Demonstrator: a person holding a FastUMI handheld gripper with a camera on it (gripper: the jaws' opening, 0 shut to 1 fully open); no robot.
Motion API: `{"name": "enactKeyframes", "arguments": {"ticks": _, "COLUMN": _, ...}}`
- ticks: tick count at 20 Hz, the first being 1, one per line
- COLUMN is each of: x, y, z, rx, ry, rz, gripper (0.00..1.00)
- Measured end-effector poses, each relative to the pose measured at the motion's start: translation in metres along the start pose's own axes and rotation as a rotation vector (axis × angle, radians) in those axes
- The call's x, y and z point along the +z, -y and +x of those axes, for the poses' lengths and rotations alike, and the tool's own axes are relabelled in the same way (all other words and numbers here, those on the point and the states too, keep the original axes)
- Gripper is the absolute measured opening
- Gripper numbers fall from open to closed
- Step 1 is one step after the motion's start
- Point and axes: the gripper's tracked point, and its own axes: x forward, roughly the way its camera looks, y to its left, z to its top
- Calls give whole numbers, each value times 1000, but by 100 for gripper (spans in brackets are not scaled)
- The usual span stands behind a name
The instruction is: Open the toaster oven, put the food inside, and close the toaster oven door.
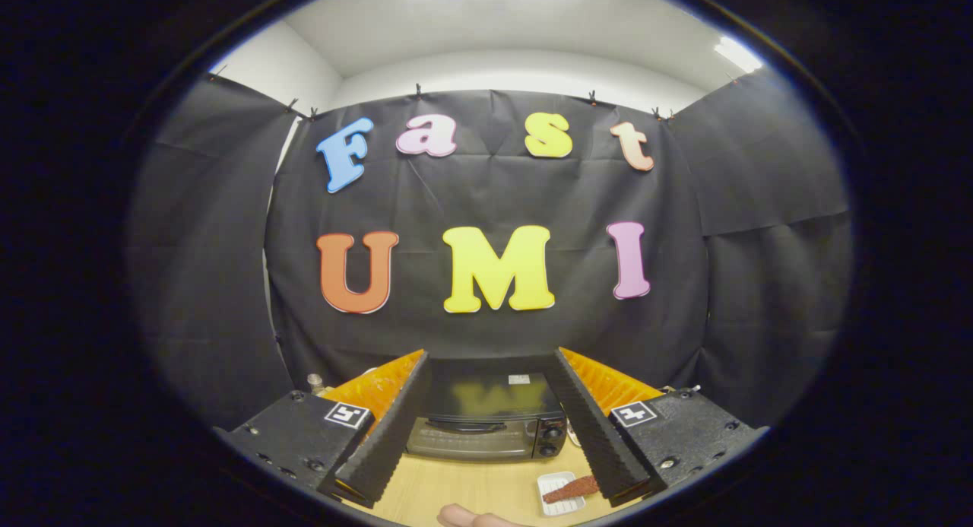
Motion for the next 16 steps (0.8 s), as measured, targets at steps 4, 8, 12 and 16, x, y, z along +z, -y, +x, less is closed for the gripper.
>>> {"name": "enactKeyframes", "arguments": {"ticks": 4, "x": -52, "y": -4, "z": 72, "rx": -5, "ry": -93, "rz": -42, "gripper": 100}}
{"name": "enactKeyframes", "arguments": {"ticks": 8, "x": -111, "y": -19, "z": 127, "rx": 18, "ry": -230, "rz": -17, "gripper": 100}}
{"name": "enactKeyframes", "arguments": {"ticks": 12, "x": -162, "y": -35, "z": 157, "rx": -11, "ry": -367, "rz": -30, "gripper": 100}}
{"name": "enactKeyframes", "arguments": {"ticks": 16, "x": -183, "y": -41, "z": 182, "rx": -17, "ry": -395, "rz": -101, "gripper": 100}}
